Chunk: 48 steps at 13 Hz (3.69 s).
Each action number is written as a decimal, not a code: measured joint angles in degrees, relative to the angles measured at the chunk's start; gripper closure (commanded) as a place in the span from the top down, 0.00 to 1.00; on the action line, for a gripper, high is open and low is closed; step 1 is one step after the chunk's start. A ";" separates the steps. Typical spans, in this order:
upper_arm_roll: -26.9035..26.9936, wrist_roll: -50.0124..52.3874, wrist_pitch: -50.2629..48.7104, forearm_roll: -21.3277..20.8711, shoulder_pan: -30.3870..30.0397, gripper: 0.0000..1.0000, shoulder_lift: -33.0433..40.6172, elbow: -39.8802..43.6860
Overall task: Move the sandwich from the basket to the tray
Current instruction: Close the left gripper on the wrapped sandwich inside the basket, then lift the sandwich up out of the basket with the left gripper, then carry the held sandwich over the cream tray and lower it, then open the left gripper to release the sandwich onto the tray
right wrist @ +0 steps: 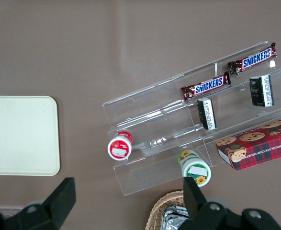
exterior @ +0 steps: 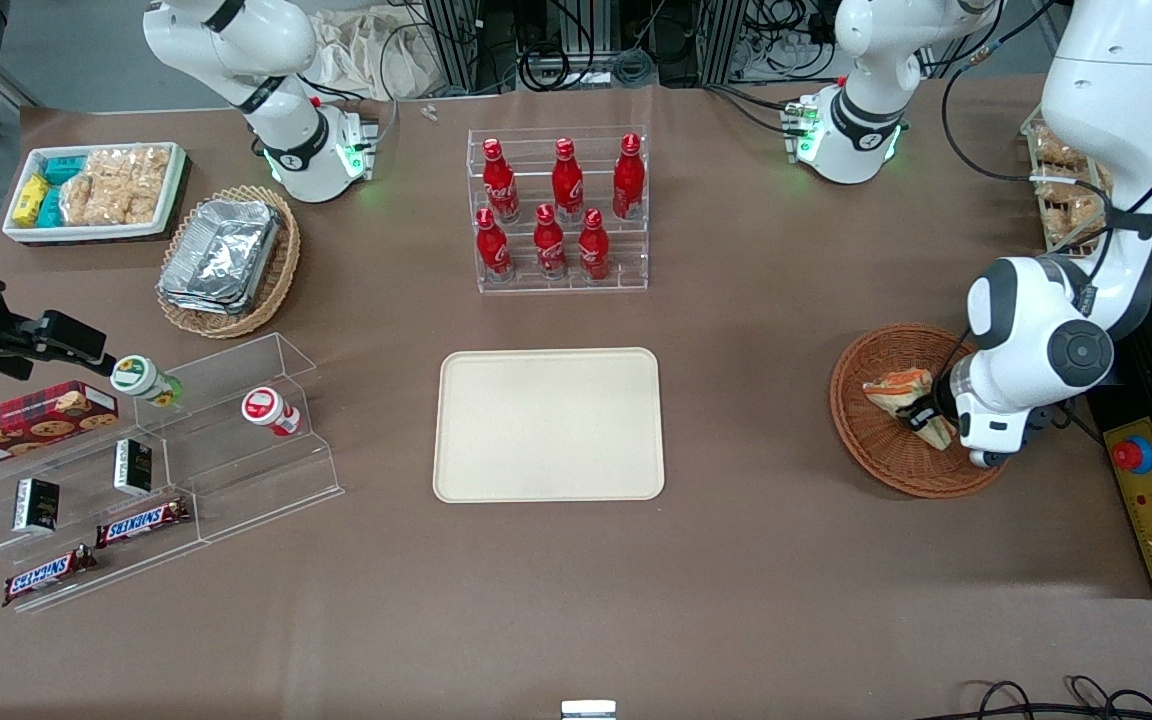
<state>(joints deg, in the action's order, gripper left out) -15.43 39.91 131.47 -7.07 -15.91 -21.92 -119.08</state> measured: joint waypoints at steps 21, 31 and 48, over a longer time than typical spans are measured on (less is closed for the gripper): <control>-29.96 1.96 -28.16 -5.55 7.89 0.09 -3.93 27.81; -29.98 9.60 -10.62 -23.69 17.76 0.08 -23.81 28.07; -30.62 10.62 -33.10 -22.73 16.02 1.00 -13.41 31.21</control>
<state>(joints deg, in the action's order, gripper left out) -46.06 50.52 98.37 -29.79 0.11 -35.33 -87.88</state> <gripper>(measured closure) 0.000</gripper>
